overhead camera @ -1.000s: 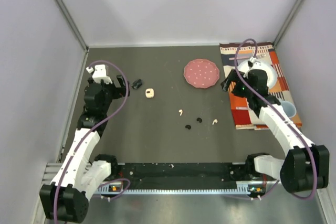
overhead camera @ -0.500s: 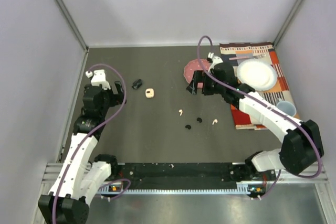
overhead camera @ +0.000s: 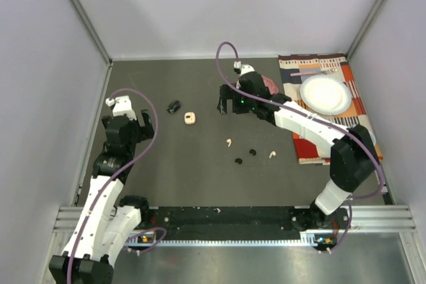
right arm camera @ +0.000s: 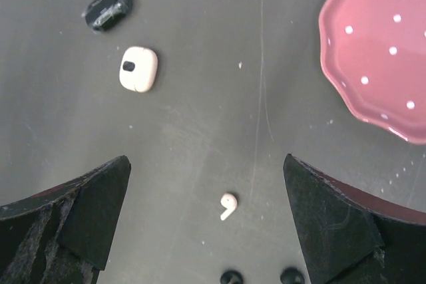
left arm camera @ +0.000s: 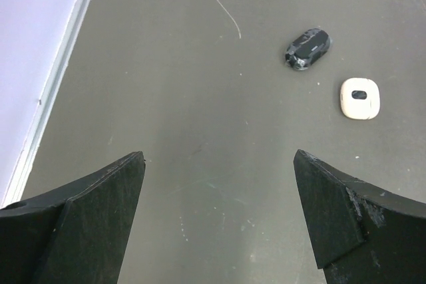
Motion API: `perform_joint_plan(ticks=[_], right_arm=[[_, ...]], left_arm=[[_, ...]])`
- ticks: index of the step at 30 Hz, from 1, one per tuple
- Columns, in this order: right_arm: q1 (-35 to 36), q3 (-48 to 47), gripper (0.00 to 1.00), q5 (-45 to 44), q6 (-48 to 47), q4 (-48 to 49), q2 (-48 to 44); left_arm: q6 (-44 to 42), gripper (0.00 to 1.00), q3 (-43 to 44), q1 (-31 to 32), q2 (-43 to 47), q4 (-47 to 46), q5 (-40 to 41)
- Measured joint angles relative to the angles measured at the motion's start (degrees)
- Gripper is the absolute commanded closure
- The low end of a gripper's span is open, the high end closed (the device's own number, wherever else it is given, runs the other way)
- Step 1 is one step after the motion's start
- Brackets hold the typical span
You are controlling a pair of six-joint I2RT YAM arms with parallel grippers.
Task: Insert the wireless bluetooth earbuds into the charging case
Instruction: Pick up the charging case from the center of the board.
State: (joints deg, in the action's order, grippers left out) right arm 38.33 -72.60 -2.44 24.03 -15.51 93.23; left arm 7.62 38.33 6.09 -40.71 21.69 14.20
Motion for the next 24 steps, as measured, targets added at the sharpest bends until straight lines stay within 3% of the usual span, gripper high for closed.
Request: perform_joint_plan(ticks=[10,24], right_arm=[[2.6,-12.1,0.05,-2.1,-0.3,-1.0,10.8],[9.9,-29.7,0.12,-10.6,3.3,-7.4,28.7]], left_arm=[[0.0,0.01,0.0,0.0,1.2,0.0,7.6],[0.0,0.01,0.0,0.0,0.2,-0.1,9.9]])
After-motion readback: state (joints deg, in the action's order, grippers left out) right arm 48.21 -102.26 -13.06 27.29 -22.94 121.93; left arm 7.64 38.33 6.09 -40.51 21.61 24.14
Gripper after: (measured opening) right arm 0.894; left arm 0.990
